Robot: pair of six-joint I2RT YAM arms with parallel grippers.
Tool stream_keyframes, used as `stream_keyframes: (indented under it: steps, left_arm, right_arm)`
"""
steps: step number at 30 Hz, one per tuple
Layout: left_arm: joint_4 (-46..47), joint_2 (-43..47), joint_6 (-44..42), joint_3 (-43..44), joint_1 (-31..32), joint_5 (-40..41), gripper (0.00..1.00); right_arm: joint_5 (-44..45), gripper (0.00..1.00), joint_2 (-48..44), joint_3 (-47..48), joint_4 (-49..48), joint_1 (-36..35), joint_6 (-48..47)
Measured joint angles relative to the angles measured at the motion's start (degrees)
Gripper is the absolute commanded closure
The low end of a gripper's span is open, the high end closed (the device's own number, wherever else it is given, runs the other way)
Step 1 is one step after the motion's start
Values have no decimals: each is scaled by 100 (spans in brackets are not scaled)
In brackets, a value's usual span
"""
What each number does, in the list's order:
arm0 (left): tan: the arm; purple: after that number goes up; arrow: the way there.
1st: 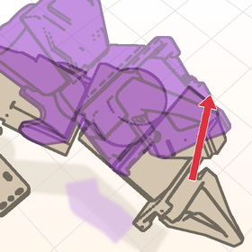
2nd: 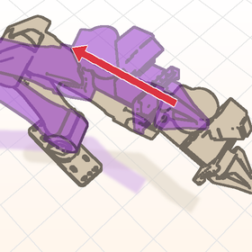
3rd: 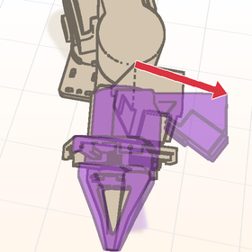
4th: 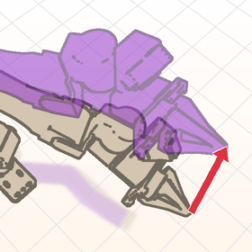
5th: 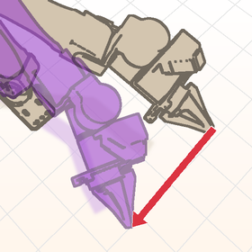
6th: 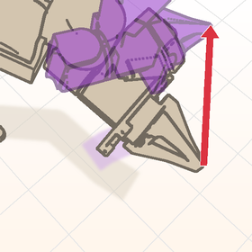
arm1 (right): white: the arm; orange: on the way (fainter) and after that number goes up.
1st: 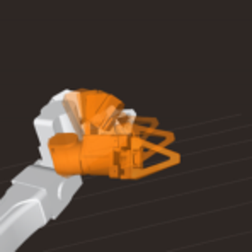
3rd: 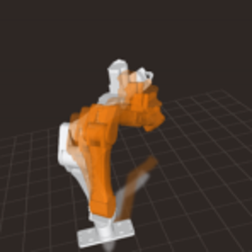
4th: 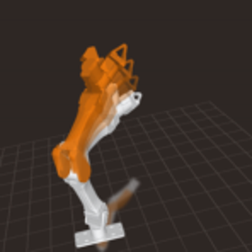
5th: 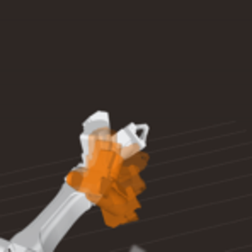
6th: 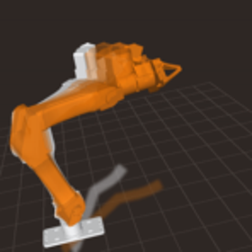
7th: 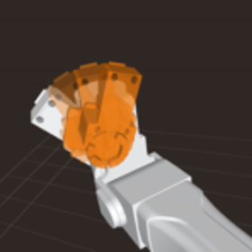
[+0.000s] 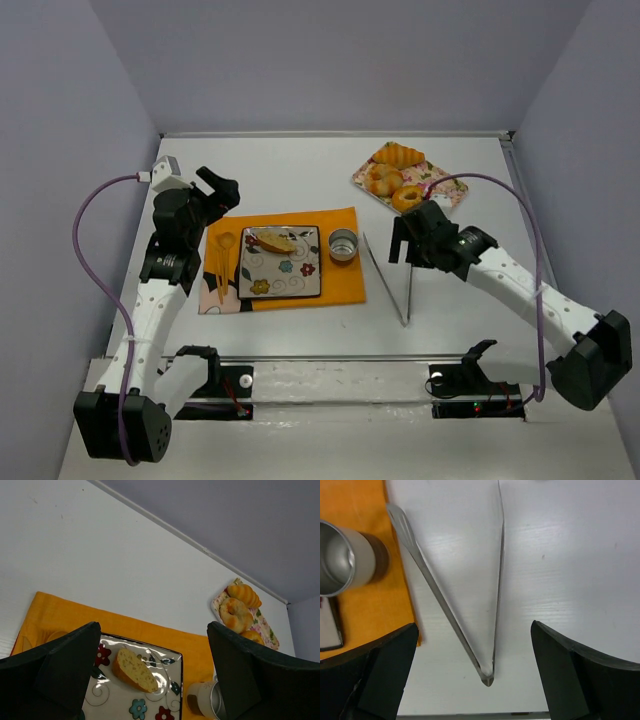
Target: Place the bread
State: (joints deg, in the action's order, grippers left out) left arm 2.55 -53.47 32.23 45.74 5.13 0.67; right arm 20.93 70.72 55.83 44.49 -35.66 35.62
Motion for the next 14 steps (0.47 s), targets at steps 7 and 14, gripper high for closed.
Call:
stream_keyframes:
  steps: [7,14]
  left_arm:
    - [2,2,0,-2,0,55,1]
    - [-201,245,79,-46,0,601,1]
  right_arm:
    - [664,0,-1049,374,-208,0,-76]
    - [1095,0,-1698,251,-728,2,-164]
